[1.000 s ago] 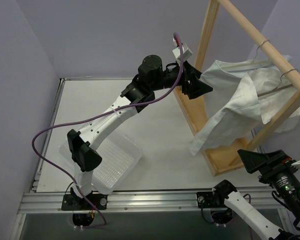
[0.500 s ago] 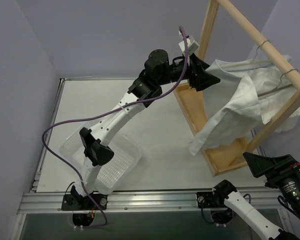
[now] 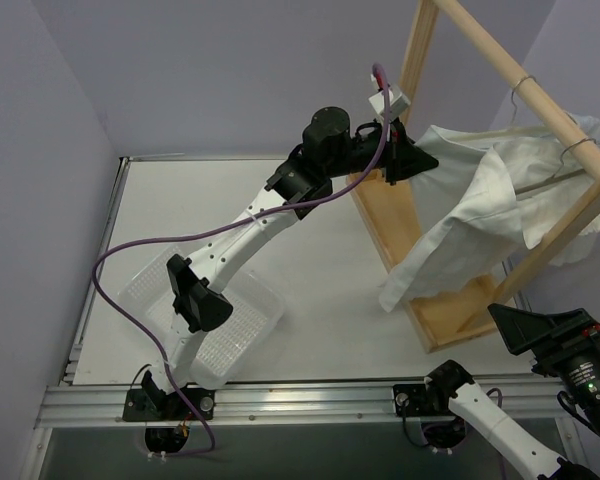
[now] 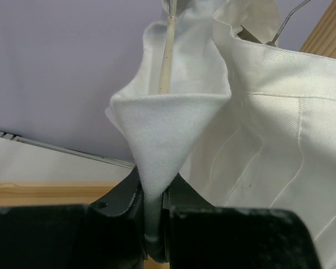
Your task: Remove the skirt from the hanger
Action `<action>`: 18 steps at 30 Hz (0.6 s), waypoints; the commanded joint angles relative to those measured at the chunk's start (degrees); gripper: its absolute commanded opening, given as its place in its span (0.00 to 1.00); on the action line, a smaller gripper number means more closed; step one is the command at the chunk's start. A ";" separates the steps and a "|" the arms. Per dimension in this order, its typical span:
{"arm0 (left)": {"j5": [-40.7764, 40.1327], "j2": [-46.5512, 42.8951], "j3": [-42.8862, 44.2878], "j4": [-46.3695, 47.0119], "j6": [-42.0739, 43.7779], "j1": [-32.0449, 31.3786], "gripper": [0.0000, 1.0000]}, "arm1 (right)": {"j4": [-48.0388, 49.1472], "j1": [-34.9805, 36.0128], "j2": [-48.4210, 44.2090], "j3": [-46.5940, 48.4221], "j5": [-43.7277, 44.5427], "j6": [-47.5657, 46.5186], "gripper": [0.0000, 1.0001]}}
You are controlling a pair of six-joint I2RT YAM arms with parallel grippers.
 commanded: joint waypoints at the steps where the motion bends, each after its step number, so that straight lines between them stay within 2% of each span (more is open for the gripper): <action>1: -1.54 -0.87 1.23 2.01 -1.67 -0.72 0.03 | 0.75 0.29 2.04 0.22 1.16 -0.31 1.00; 7: -2.59 -3.24 -0.97 5.18 -3.26 -0.90 0.02 | 0.31 0.29 2.22 0.49 1.16 -0.31 1.00; 17: -7.52 -10.18 -5.63 6.58 -0.80 -0.63 0.02 | -0.57 0.29 3.01 1.89 1.42 -0.40 1.00; 18: -7.69 -10.36 -5.80 8.85 -0.80 -0.55 0.02 | -0.66 0.29 3.18 1.89 1.42 -0.40 1.00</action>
